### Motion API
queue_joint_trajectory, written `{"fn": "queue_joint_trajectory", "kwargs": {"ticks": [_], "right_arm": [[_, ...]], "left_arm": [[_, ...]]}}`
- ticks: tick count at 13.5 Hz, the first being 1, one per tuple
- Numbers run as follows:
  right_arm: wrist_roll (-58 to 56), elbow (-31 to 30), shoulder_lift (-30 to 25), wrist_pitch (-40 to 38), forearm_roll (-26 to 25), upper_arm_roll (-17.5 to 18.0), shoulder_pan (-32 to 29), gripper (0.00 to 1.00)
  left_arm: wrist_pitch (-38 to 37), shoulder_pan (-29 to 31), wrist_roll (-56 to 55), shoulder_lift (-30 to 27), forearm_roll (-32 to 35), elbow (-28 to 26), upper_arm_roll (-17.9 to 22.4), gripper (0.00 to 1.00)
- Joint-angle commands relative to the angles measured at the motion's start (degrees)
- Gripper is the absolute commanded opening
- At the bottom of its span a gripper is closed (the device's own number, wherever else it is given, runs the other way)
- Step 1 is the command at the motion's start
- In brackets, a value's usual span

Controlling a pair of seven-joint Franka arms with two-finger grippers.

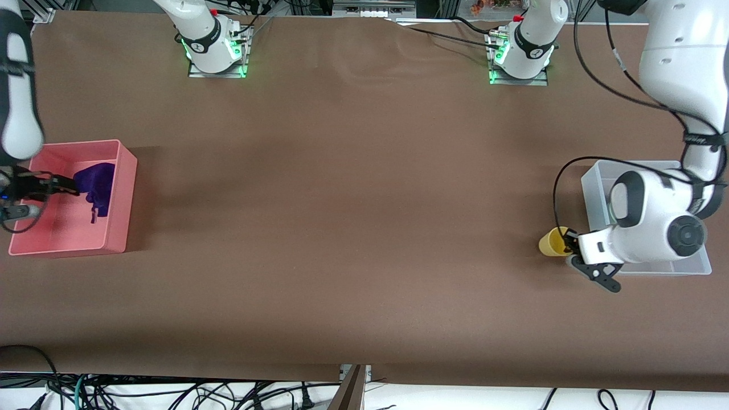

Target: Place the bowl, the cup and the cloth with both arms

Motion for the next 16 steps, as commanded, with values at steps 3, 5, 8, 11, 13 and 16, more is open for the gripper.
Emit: {"fn": "queue_joint_trajectory", "kwargs": {"ticks": [3,5,8,11,13,16], "right_arm": [[16.7,11.3,-4.7,-17.9,-1.7,8.3,2.2,1.0],[24.7,11.2,-8.3,-19.2,-1.8,12.9,2.2,1.0],[32.1,11.2,-9.7,-22.2,-1.1,17.2,2.2,1.0],[31.7,11.5,-9.8,-20.4,-1.4,16.7,2.2,1.0],[31.6,11.5,-9.9,-18.4,-1.5,16.4,2.2,1.0],[31.8,11.5,-10.7,-16.9,-4.5,16.9,2.2,1.0]], "left_arm": [[-16.2,6.7,7.9,-11.0,2.7,-1.5,0.7,0.0],[-16.2,11.8,13.9,-11.2,5.7,-2.7,0.6,0.0],[-4.6,16.1,16.7,-10.8,6.7,-9.8,0.6,0.0],[6.0,17.4,16.9,-8.9,7.5,-13.4,0.6,0.0],[7.0,18.2,17.4,-7.7,7.5,-13.4,0.5,0.36],[2.9,17.9,17.5,-10.1,7.5,-12.4,0.1,1.0]]}}
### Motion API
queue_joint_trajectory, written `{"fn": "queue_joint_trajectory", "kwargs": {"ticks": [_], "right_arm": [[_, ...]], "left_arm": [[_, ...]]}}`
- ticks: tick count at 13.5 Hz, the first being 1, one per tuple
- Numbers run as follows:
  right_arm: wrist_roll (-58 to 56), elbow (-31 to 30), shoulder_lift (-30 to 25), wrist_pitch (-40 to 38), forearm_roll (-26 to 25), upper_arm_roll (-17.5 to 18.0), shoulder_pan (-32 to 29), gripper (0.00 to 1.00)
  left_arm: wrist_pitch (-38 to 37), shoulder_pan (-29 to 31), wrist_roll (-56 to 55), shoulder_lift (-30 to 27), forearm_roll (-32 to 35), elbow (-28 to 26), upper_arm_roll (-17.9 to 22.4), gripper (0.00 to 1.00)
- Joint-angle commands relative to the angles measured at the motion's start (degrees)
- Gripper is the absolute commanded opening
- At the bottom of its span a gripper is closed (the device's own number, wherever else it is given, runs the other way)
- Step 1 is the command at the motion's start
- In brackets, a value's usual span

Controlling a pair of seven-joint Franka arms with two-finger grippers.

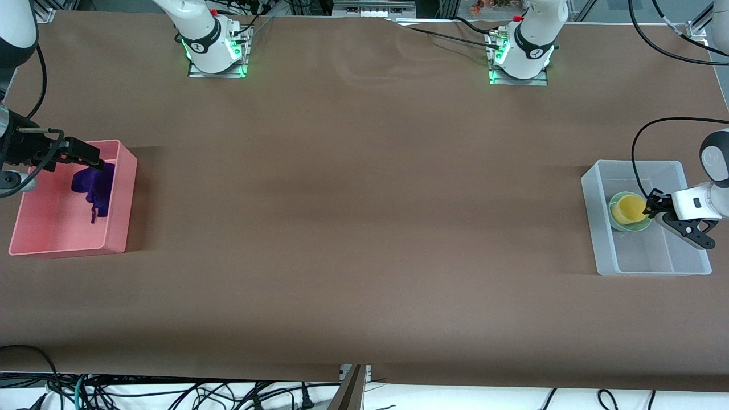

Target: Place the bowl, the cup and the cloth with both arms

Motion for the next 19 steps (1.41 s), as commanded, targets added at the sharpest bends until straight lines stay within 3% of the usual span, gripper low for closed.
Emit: {"fn": "queue_joint_trajectory", "kwargs": {"ticks": [1,3,10,12,15,17,18,19], "right_arm": [[0.4,-0.1,-1.8,0.3,-3.0,0.4,-0.2,1.0],[0.9,-0.1,-2.4,-3.1,-2.6,0.0,-0.2,1.0],[3.2,-0.2,-3.2,-6.1,-1.6,0.0,0.2,1.0],[2.7,-0.1,-2.6,-6.3,-1.3,0.0,0.1,1.0],[2.8,-0.1,-2.5,-5.8,-1.4,0.2,0.3,1.0],[2.9,-0.1,-2.5,-5.6,-1.4,0.2,0.2,1.0],[3.0,-0.1,-2.5,-5.6,-1.4,0.2,0.2,1.0],[3.0,-0.1,-2.5,-5.6,-1.5,0.2,0.2,1.0]], "left_arm": [[-6.2,0.1,0.0,-3.9,1.3,1.5,-1.9,1.0],[-11.9,0.1,-2.3,-7.0,0.5,3.1,-5.0,1.0],[-34.4,0.3,-32.8,-14.7,0.0,13.9,-21.3,1.0],[-35.2,-1.2,-34.9,-20.0,-3.6,12.8,-21.9,1.0],[-34.9,-9.8,-41.4,-25.4,-7.2,9.7,-14.4,1.0],[-33.1,-20.0,-45.5,-27.6,-10.3,6.2,-2.4,1.0],[-29.3,-22.2,-46.8,-29.4,-10.3,3.1,0.3,1.0],[-25.5,-22.4,-47.4,-32.4,-9.9,-0.6,0.4,1.0]]}}
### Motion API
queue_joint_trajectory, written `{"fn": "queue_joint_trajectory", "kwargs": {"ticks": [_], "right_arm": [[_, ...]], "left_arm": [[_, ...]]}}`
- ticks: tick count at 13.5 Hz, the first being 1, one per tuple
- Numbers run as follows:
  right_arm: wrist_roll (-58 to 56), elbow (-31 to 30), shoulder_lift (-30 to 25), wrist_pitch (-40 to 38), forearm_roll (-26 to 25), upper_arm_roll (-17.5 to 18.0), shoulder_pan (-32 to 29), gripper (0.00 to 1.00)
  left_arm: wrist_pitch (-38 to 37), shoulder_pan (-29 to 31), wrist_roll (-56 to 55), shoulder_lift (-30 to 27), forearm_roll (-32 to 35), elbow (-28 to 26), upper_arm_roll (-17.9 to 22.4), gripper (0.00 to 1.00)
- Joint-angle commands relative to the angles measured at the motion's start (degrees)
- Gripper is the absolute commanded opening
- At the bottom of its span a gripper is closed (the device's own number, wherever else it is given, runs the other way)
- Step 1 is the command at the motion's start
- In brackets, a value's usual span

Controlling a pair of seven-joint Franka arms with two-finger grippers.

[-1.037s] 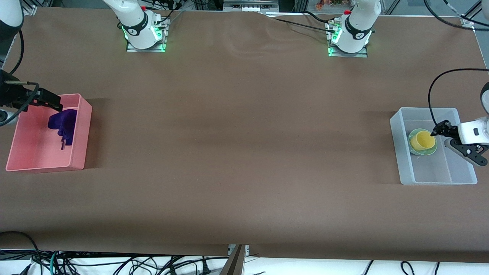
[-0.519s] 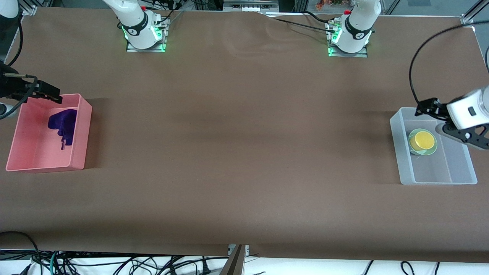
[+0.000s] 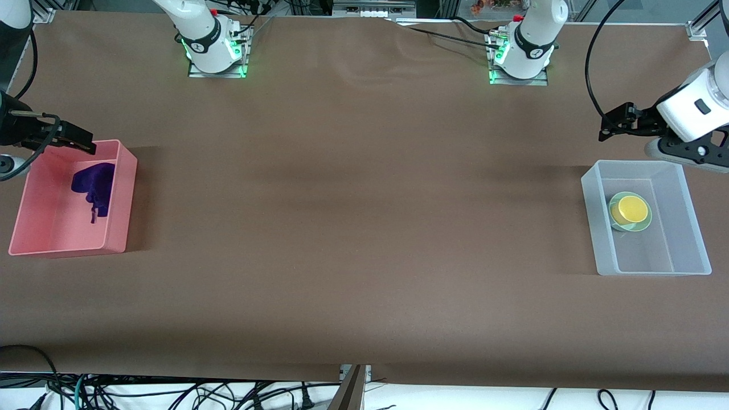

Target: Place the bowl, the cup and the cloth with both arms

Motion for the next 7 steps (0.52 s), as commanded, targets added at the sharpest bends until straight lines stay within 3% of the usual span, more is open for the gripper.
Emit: {"fn": "queue_joint_trajectory", "kwargs": {"ticks": [1,7], "right_arm": [[0.9,-0.1,-0.3,-0.1,0.3,0.2,0.0,1.0],[0.7,-0.1,-0.3,-0.1,0.3,0.1,-0.1,1.0]], "left_arm": [[7.8,-3.1,-3.6,-8.0,-0.6,-11.2,3.3,1.0],[7.6,-3.8,-5.2,-8.3,0.5,-11.8,3.3,1.0]]}}
